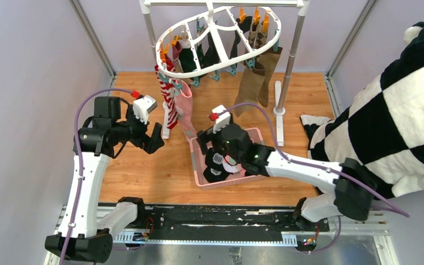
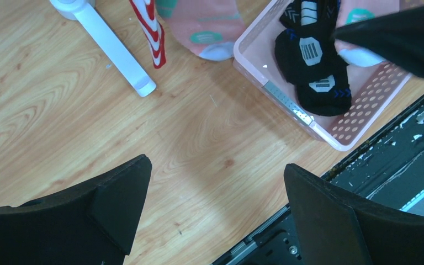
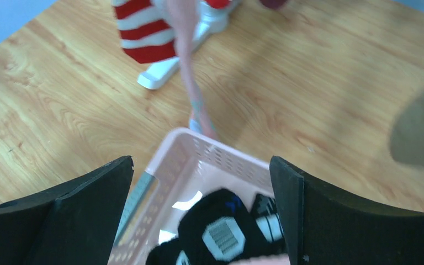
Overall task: Remove the socks clipped to the hanger
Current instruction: Place the sock in the bin, then remove the sock from the hanger.
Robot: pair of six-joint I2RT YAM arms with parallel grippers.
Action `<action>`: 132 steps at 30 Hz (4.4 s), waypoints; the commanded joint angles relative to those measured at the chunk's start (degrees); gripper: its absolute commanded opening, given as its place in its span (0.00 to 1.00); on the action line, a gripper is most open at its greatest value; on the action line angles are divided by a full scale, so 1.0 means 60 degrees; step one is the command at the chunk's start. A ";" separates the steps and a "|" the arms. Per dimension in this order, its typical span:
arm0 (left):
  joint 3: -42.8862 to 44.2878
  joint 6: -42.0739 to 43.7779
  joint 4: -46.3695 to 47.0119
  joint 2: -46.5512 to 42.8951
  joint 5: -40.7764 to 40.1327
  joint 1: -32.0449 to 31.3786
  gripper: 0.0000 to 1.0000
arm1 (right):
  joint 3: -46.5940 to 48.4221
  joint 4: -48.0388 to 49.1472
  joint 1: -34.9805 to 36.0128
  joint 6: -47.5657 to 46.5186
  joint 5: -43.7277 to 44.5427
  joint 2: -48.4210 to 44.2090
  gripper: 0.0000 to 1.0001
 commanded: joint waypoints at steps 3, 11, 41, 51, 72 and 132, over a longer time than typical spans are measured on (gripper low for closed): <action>0.0358 -0.0379 0.0035 -0.0190 0.0320 -0.0034 1.00 | 0.1415 0.2041 -0.0438 -0.1296 -0.2052 0.2257 0.99; 0.0658 -0.0677 0.0035 -0.0337 0.0767 -0.0034 1.00 | 0.2740 0.3066 -0.0888 -0.0699 -0.3131 0.3894 0.62; 0.0774 -0.0448 0.0050 0.0197 0.4151 -0.0034 1.00 | -0.0230 0.5735 -0.0392 0.2653 -0.9384 0.0489 0.00; 0.0949 -0.0904 0.0033 0.0636 0.5031 -0.0035 1.00 | 0.0036 0.6488 -0.0389 0.3338 -0.9969 0.0730 0.00; 0.0609 -0.1057 0.0028 0.0966 0.6828 -0.0034 0.70 | 0.0765 0.5826 -0.0257 0.3317 -1.0311 0.1131 0.07; 0.0646 -0.0891 0.0131 0.0190 0.4196 -0.0136 0.12 | 0.8143 -0.0893 0.0389 0.0725 0.0993 0.3393 0.57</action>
